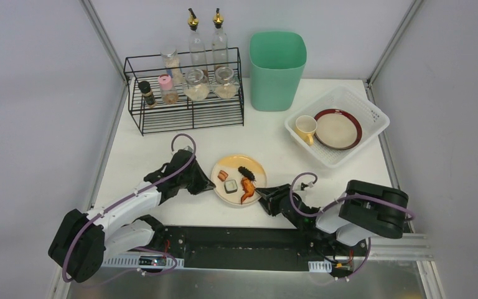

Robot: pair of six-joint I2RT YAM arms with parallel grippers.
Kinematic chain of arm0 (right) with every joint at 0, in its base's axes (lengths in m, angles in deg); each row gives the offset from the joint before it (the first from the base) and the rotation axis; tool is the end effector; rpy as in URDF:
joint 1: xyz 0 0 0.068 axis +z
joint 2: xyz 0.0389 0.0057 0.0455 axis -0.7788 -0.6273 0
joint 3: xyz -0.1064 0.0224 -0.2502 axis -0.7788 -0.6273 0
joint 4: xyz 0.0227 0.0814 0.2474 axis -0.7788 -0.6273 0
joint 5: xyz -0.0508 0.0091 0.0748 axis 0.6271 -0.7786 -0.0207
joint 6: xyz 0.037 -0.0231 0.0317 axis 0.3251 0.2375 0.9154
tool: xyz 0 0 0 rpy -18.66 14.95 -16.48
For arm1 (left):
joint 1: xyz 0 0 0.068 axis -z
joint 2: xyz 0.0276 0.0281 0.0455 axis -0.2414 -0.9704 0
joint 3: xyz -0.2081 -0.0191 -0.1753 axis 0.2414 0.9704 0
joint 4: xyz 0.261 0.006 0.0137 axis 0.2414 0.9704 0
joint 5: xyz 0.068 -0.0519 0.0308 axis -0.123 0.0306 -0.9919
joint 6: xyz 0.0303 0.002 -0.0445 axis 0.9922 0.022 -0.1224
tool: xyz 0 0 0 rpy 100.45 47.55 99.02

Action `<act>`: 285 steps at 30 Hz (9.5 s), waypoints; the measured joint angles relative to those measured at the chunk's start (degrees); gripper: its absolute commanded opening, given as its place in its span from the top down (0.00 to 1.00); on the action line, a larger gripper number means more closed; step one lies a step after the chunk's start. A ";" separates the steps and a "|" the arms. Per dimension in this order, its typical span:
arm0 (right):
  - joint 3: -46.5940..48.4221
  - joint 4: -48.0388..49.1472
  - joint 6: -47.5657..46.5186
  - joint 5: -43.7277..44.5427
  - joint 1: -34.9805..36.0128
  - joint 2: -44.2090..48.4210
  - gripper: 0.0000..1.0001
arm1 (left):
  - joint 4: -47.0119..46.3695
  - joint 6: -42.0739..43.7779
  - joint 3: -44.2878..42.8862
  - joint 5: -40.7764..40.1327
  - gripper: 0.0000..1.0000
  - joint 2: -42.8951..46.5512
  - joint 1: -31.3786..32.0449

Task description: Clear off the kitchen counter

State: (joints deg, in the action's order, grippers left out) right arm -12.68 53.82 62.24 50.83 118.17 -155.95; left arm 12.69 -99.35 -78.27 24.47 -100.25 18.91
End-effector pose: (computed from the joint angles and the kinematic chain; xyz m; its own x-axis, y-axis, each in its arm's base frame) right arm 0.0879 0.1656 0.0971 -0.6240 0.7795 -0.0546 0.2736 0.2834 0.9191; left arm 0.1668 -0.1147 0.1844 -0.8345 -0.4707 -0.2865 -0.1573 0.7018 -0.6948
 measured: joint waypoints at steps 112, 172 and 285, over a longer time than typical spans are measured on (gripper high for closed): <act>22.36 -39.63 -37.46 -11.39 -22.88 38.75 1.00 | 23.43 9.18 -14.21 -3.30 0.45 25.35 0.15; 114.25 -63.98 -65.81 -24.55 -57.86 -32.26 1.00 | 22.10 10.43 -8.72 -4.87 0.01 21.51 0.15; 54.71 -60.57 -71.47 -17.22 -80.13 5.14 1.00 | 19.04 13.75 -9.66 5.16 0.01 19.56 0.15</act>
State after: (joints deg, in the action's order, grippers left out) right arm 42.03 -6.74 -9.23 33.61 38.05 -150.82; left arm 31.73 -85.61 -87.93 29.63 -80.69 19.07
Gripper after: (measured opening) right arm 0.166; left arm 0.990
